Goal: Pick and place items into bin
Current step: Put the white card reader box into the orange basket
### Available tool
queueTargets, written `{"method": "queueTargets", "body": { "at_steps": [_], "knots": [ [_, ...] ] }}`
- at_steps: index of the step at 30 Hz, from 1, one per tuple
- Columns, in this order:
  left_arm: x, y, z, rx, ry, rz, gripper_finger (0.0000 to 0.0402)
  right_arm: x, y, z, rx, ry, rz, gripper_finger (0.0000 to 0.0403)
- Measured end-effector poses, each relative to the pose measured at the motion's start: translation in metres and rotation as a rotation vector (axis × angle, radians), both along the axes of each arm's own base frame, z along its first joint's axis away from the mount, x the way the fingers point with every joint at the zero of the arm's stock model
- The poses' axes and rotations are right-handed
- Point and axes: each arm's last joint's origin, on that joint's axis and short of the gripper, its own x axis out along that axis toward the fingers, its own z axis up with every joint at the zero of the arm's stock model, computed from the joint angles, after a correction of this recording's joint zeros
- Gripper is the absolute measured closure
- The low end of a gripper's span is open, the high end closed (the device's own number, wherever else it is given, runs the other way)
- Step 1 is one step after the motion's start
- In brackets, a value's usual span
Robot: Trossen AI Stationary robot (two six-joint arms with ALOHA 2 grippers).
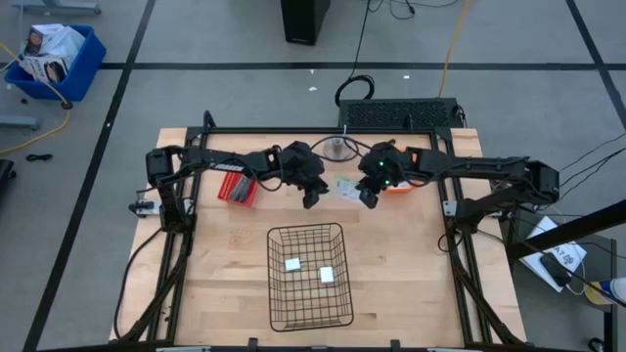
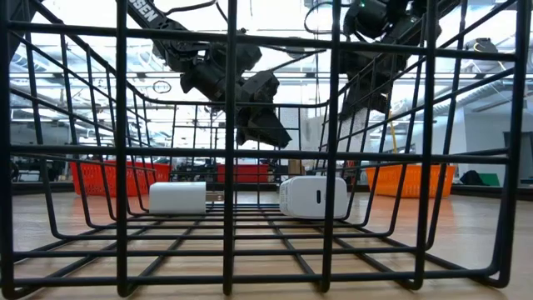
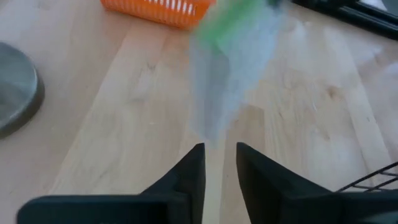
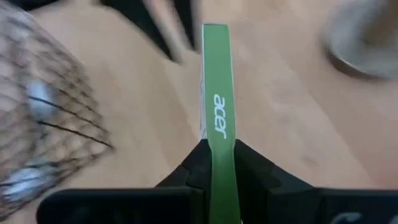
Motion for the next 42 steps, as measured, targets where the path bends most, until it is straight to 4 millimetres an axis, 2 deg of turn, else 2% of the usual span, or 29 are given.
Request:
{"method": "queueTargets", "body": {
  "at_steps": [6, 10, 18, 21, 27, 32, 38, 42],
  "knots": [
    [0.001, -0.002, -0.001, -0.006, 0.001, -0.003, 0.0288, -0.019, -0.003, 0.011, -0.038, 0.034, -0.099, 0.0368],
    [0.002, -0.006, 0.000, -0.007, -0.001, -0.014, 0.0285, -0.037, -0.005, 0.025, -0.087, 0.021, -0.239, 0.0368],
    [0.011, -0.036, 0.001, 0.012, -0.026, -0.091, 0.0284, -0.076, -0.003, 0.046, -0.214, -0.008, -0.574, 0.0368],
    [0.014, -0.049, 0.002, 0.054, -0.033, -0.088, 0.0284, -0.082, -0.001, 0.033, -0.167, -0.058, -0.641, 0.0367],
    [0.017, -0.066, 0.007, 0.098, -0.055, -0.097, 0.0284, -0.091, 0.001, -0.019, -0.113, -0.061, -0.761, 0.0368],
    [0.014, -0.079, 0.017, 0.119, -0.073, -0.139, 0.0284, -0.103, 0.003, -0.051, -0.095, -0.082, -0.824, 0.0368],
    [0.014, -0.088, 0.027, 0.160, -0.114, -0.153, 0.0284, -0.111, 0.006, -0.061, -0.059, -0.180, -0.862, 0.0368],
    [0.014, -0.091, 0.025, 0.158, -0.100, -0.155, 0.0284, -0.117, 0.005, -0.065, -0.037, -0.193, -0.900, 0.0363]
  ]
}}
